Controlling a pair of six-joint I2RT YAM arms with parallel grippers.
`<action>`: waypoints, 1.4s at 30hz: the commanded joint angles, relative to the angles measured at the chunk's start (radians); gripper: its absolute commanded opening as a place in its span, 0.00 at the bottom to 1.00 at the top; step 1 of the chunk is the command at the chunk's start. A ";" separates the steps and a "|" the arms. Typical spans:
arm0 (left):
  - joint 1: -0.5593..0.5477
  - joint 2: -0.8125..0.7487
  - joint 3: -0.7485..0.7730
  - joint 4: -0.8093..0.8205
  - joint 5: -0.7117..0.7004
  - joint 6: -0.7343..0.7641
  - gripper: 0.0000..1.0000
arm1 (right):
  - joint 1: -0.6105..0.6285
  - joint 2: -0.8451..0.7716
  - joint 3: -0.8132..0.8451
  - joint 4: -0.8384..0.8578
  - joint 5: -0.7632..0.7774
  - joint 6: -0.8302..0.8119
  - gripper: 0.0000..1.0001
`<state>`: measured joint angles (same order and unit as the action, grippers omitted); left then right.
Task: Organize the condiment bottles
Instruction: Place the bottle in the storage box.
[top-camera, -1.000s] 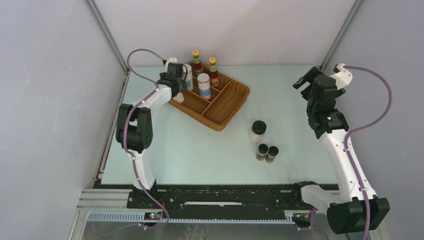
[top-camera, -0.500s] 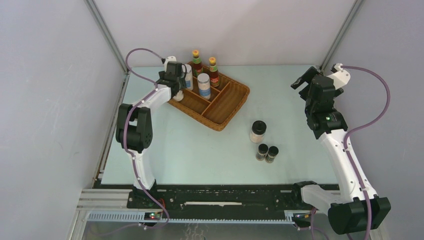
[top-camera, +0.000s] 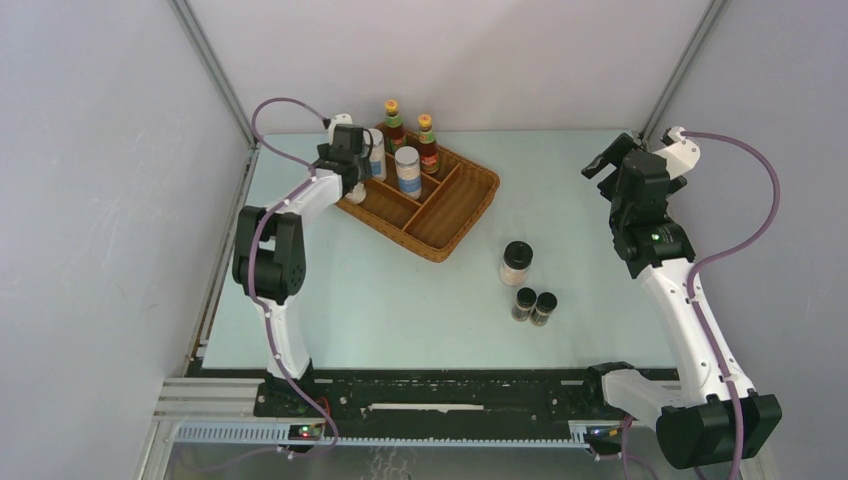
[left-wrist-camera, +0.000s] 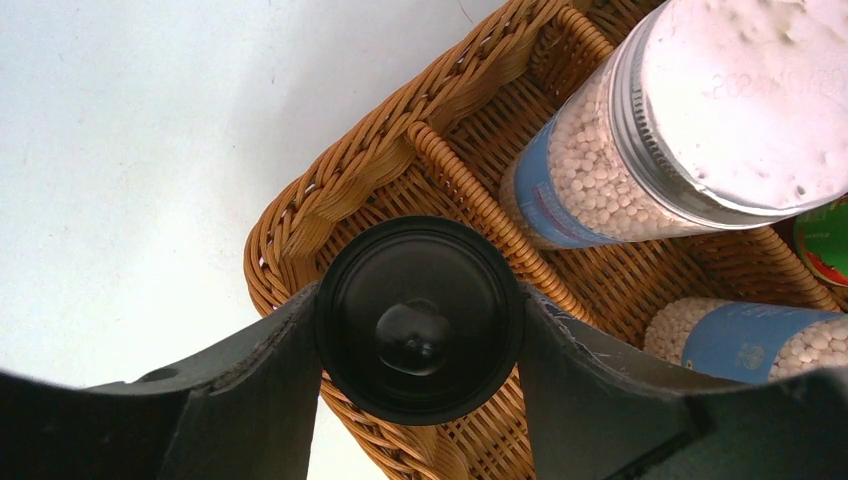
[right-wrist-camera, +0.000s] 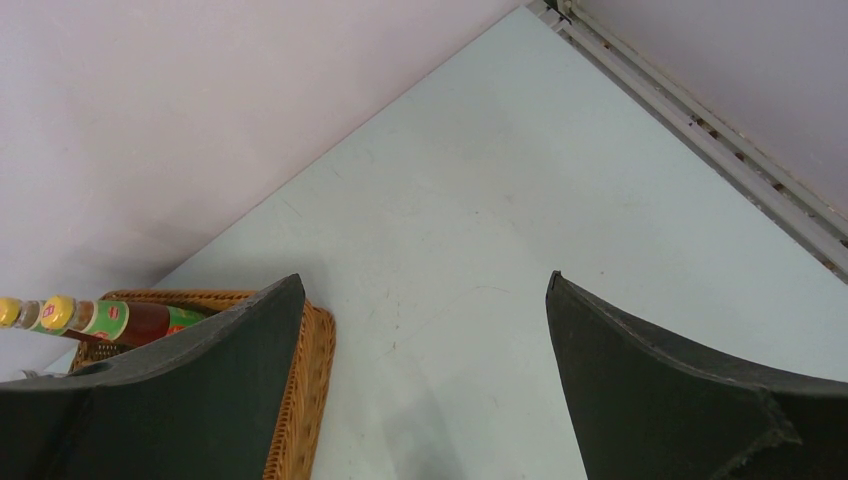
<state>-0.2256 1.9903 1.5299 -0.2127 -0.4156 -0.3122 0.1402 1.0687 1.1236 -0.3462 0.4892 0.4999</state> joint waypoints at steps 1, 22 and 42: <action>0.006 -0.002 0.053 0.017 -0.014 0.010 0.01 | 0.009 -0.003 0.002 0.027 0.028 -0.015 0.99; 0.006 -0.008 0.060 -0.041 0.034 -0.018 0.73 | 0.007 -0.013 0.004 0.034 0.024 -0.023 1.00; 0.002 -0.074 0.028 -0.055 0.026 -0.033 0.88 | 0.004 -0.026 0.003 0.029 -0.001 -0.037 1.00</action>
<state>-0.2256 1.9858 1.5303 -0.2733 -0.3847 -0.3218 0.1410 1.0660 1.1236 -0.3466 0.4881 0.4915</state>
